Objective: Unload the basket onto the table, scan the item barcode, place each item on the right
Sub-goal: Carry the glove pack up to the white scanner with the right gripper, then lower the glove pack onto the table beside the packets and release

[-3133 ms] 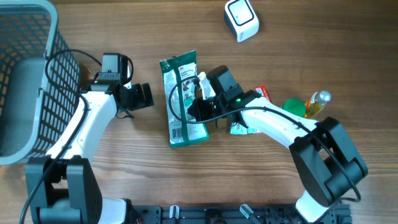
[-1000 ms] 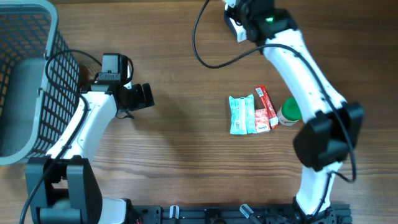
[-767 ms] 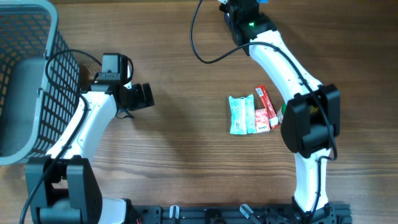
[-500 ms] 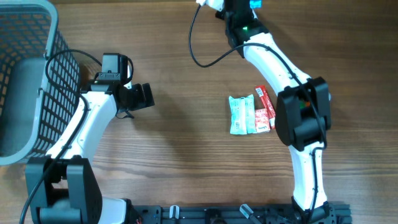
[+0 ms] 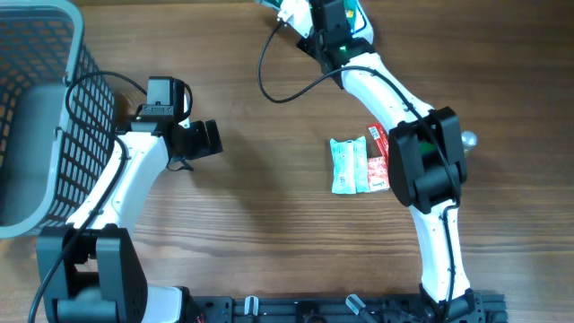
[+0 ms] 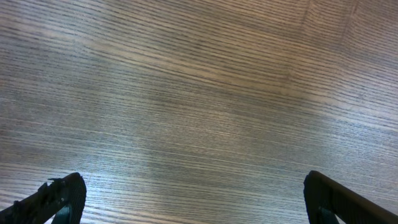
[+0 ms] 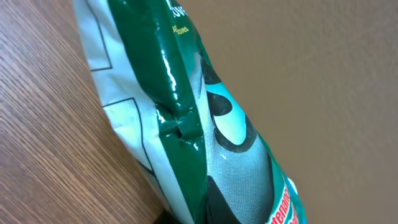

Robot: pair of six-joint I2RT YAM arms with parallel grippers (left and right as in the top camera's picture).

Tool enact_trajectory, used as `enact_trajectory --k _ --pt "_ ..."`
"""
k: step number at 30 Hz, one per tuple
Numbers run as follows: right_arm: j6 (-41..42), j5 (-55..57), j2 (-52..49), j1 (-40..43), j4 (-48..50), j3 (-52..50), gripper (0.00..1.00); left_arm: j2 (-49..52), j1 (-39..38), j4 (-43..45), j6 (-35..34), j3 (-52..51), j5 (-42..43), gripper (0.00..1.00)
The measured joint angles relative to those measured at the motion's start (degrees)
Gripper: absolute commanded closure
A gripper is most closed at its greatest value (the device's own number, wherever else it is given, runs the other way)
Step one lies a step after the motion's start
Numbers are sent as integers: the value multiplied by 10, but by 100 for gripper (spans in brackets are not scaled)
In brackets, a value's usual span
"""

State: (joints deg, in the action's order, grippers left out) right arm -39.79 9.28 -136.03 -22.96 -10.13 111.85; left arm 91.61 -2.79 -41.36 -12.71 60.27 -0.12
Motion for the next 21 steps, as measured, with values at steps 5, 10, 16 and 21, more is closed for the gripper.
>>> enact_trajectory --k 5,10,16,21 --pt "19 37 0 7 -6 0 96 0 0 0 0 0 0 0" --pt "37 53 33 17 -30 -1 96 0 0 0 0 0 0 0" --pt "137 25 219 18 -211 -1 96 0 0 1 0 0 0 0" --pt "296 -104 297 24 -512 11 96 0 0 0 0 0 0 0"
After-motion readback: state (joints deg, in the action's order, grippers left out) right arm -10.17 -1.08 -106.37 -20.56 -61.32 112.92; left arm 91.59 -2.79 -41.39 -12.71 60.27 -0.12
